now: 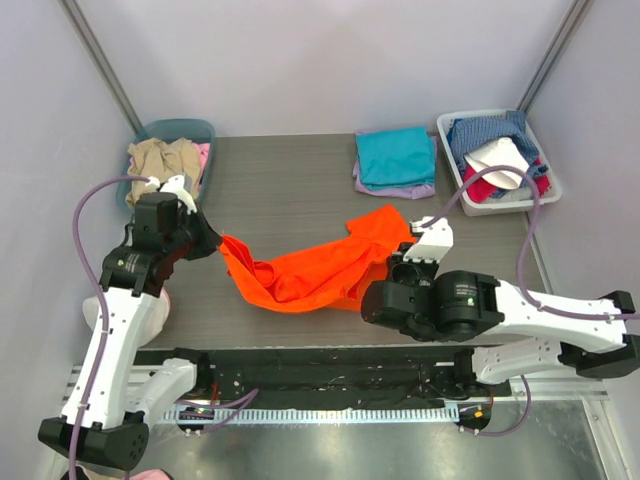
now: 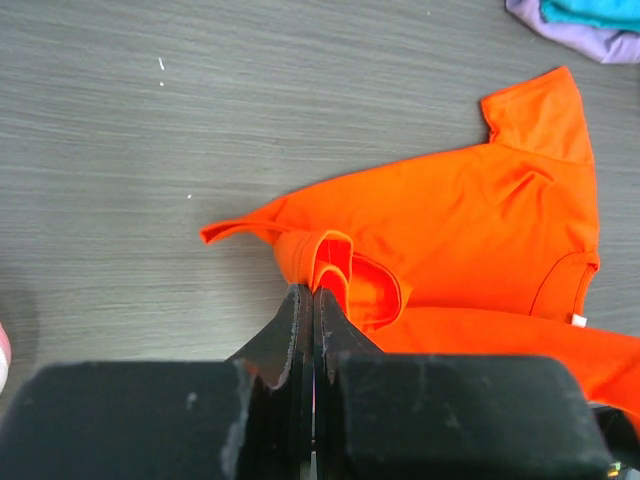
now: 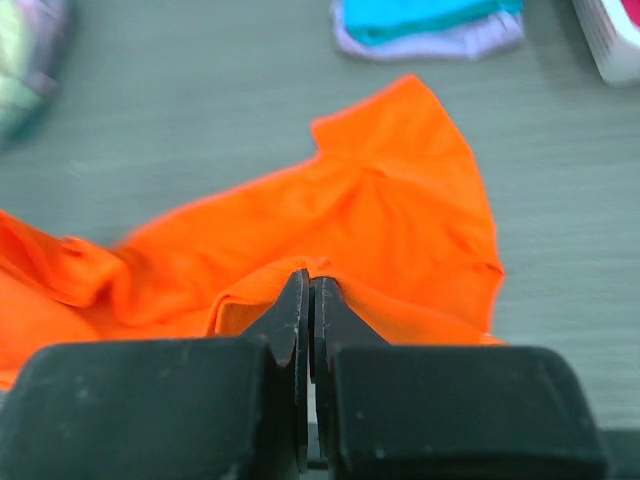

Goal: Fold and stack the t-shirts

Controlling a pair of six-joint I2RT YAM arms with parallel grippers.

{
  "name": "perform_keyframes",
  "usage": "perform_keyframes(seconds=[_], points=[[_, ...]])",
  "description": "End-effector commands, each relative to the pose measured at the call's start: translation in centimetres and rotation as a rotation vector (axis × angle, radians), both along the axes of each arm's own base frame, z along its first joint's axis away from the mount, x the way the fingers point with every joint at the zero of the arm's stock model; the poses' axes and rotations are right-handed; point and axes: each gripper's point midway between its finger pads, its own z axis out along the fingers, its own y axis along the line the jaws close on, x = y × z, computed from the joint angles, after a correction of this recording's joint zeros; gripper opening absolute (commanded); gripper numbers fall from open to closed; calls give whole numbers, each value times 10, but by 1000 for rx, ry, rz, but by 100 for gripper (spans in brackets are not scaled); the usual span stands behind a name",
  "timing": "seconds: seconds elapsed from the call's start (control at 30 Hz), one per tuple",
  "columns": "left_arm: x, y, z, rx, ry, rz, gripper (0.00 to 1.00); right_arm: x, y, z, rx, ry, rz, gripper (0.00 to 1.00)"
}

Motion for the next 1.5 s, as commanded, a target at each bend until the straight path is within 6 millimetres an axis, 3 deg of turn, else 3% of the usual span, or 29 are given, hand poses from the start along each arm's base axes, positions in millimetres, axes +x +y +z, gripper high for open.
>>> perform_keyframes(seconds=[0.0, 0.03, 0.07, 0.13, 0.2, 0.23, 0.27, 0.3, 0.37, 0.43, 0.5, 0.53, 0.57, 0.6, 0.67, 0.77, 0.9, 1.1, 1.47], points=[[6, -3, 0, -10, -12, -15, 0, 0, 8, -65, -92, 153, 49, 1], [7, -3, -2, -8, -4, -15, 0, 11, 14, -76, -56, 177, 27, 1], [7, -3, -4, -7, -5, -14, 0, 7, 19, -104, -93, 253, 59, 1], [7, -2, -9, -8, 5, -7, 0, 21, 26, -121, -100, 277, 68, 1], [7, -2, -11, -10, 6, -5, 0, 26, 30, -152, -174, 353, 111, 1], [7, -2, -14, -7, 15, 0, 0, 32, 39, -157, -156, 361, 129, 1], [6, -1, -15, -6, 15, 1, 0, 41, 36, -166, -160, 386, 121, 1], [6, -1, -16, -6, 16, 1, 0, 40, 44, -183, -177, 451, 165, 1], [5, 0, -19, 0, 25, 8, 0, 51, 53, -193, -192, 485, 214, 1], [4, 2, -20, 5, 27, 13, 0, 49, 63, -211, -244, 540, 269, 1], [4, 3, -21, 9, 26, 18, 0, 49, 70, -214, -253, 556, 293, 14], [3, 3, -22, 11, 30, 18, 0, 50, 70, -216, -262, 560, 295, 25], [3, 3, -23, 12, 32, 18, 0, 51, 71, -214, -262, 554, 298, 45], [2, 4, -25, 13, 36, 20, 0, 51, 70, -212, -259, 548, 296, 52], [2, 3, -27, 9, 39, 20, 0, 55, 66, -198, -253, 505, 289, 66], [1, 1, -30, -1, 44, 17, 0, 60, 52, -172, -242, 443, 273, 75], [0, 0, -35, -9, 52, 17, 0, 62, 35, -156, -257, 425, 289, 76], [-3, 0, -35, -12, 50, 16, 0, 58, 22, -160, -360, 435, 345, 76], [-5, 0, -37, -12, 57, 15, 0, 61, 26, -161, -451, 425, 446, 71]])
